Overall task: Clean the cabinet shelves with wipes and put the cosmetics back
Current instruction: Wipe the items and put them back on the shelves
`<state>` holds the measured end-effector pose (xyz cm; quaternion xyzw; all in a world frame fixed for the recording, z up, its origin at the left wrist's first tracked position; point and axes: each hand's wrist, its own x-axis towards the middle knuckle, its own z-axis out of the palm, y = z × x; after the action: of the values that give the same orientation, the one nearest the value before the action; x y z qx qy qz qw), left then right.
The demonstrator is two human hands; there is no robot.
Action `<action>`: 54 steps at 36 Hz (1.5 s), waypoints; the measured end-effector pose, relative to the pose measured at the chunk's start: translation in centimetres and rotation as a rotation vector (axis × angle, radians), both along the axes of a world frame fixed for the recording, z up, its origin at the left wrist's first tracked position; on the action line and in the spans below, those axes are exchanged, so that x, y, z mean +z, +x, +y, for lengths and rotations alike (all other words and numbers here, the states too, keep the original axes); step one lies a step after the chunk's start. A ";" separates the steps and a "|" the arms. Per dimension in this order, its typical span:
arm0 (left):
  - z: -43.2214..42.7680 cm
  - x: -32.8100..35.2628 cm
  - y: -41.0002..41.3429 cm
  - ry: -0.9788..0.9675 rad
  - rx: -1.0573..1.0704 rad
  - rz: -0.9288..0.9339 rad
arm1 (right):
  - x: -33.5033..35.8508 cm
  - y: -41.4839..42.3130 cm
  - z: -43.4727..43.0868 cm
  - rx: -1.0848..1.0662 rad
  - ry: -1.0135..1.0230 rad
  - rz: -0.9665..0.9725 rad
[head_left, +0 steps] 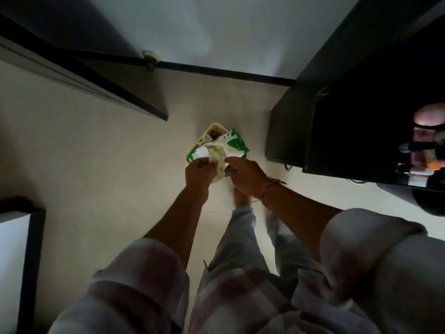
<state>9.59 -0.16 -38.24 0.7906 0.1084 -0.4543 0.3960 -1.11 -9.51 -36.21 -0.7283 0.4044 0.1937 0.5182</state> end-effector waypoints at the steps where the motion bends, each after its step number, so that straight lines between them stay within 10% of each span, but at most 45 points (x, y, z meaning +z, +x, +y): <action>1: -0.3 -1.0 0.4 0.033 -0.024 -0.044 | -0.5 0.2 -0.2 0.011 -0.016 0.019; 25: -3.2 -11.4 2.3 0.341 -0.521 -0.265 | -4.1 0.1 -2.0 0.322 -0.254 0.082; 46: -1.0 7.8 -5.2 0.031 -0.861 -0.552 | 12.0 -7.6 -1.3 0.269 -0.454 -0.057; 54: -2.4 14.5 -11.9 0.006 -1.302 -0.885 | 15.9 -15.1 -2.7 0.278 -0.637 -0.079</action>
<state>-2.35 -2.60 -23.69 0.8035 -0.5431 -0.2376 0.0544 -16.26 -12.20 -20.35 -0.9085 0.3212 0.0981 0.2488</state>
